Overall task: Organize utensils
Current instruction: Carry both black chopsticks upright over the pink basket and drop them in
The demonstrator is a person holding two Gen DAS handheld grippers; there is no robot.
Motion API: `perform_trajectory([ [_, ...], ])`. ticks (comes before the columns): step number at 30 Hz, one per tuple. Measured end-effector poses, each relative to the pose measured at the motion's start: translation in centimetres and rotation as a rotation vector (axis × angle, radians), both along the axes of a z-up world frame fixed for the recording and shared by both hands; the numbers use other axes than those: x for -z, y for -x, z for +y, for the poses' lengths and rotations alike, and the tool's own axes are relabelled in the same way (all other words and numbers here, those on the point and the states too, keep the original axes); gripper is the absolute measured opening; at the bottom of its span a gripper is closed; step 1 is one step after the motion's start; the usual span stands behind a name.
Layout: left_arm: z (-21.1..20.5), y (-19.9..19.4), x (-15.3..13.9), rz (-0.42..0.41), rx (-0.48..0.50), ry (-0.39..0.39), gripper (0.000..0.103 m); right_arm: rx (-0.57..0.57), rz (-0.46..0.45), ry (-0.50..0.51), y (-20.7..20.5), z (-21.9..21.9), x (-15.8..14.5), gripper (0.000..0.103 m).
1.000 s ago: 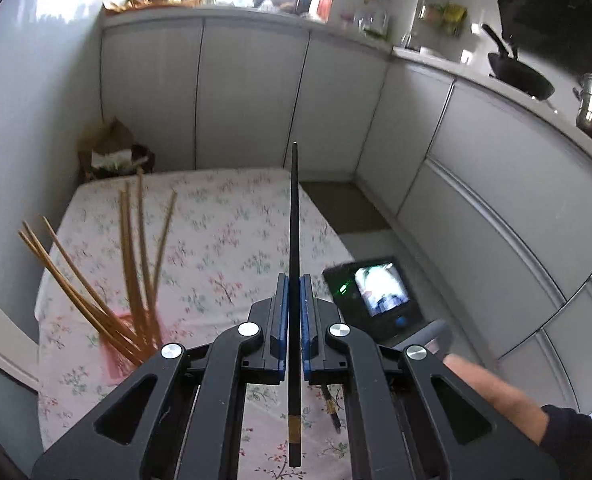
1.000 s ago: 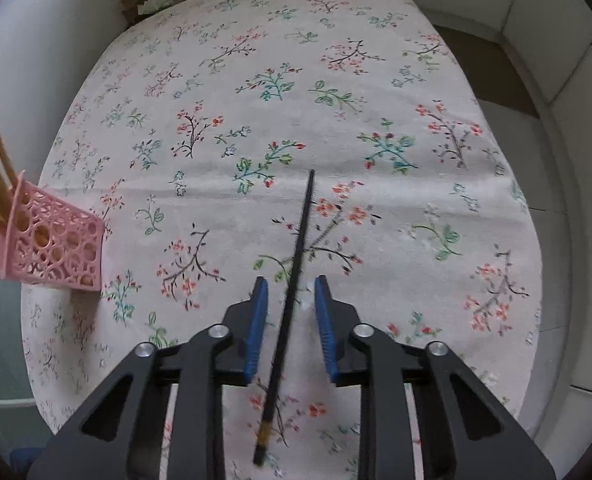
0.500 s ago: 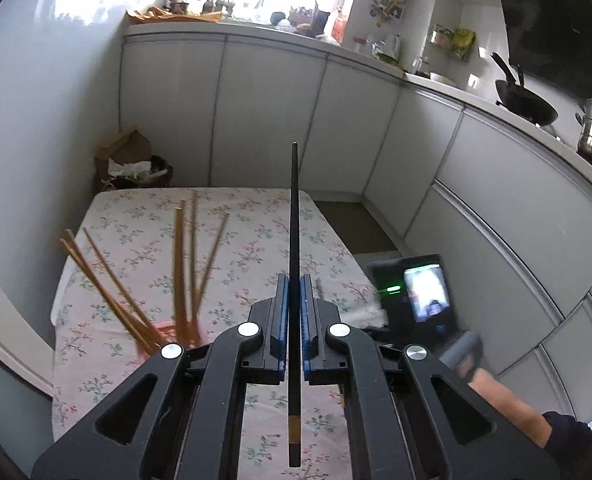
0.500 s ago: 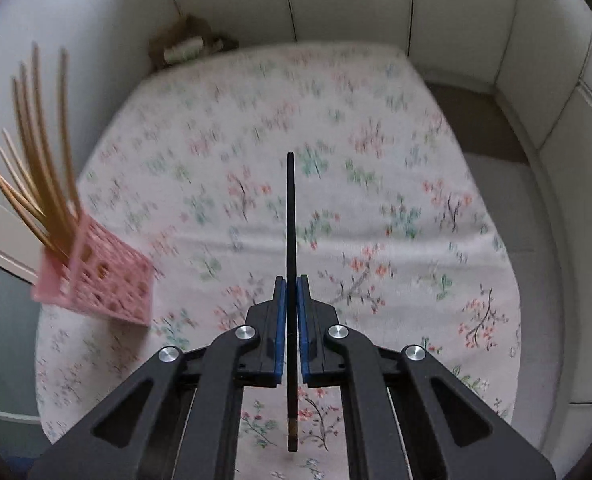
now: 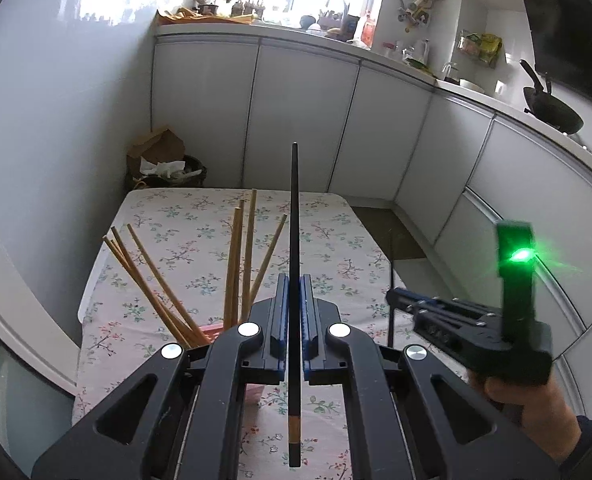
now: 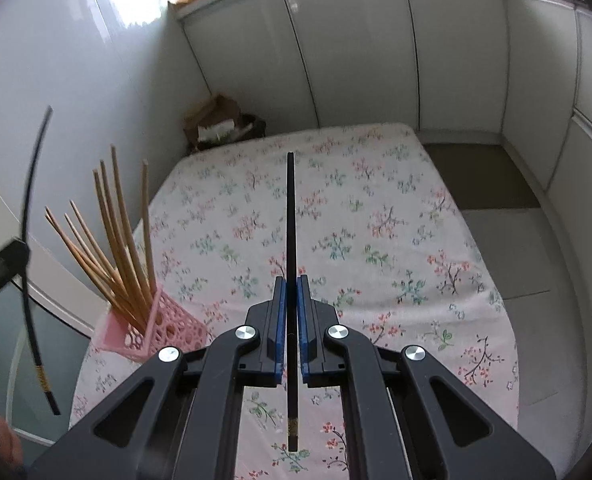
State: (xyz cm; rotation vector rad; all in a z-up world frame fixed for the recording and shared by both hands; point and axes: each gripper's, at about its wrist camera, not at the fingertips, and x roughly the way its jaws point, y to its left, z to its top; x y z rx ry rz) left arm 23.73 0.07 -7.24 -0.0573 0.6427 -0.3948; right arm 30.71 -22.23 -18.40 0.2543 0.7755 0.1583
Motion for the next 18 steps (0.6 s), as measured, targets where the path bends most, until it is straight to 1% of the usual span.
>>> perform_trajectory([
  [6, 0.5, -0.3, 0.0, -0.012, -0.027, -0.003, 0.004, -0.033, -0.109, -0.044, 1.4, 0.3, -2.1, 0.005],
  [15, 2.0, -1.2, 0.6, -0.028, -0.07, 0.0, 0.004, -0.051, -0.222, -0.081, 2.5, 0.9, -3.5, 0.005],
  [18, 2.9, -1.5, 0.9, -0.048, -0.087, 0.02, 0.004, -0.06, -0.256, -0.087, 2.8, 1.3, -3.9, 0.005],
])
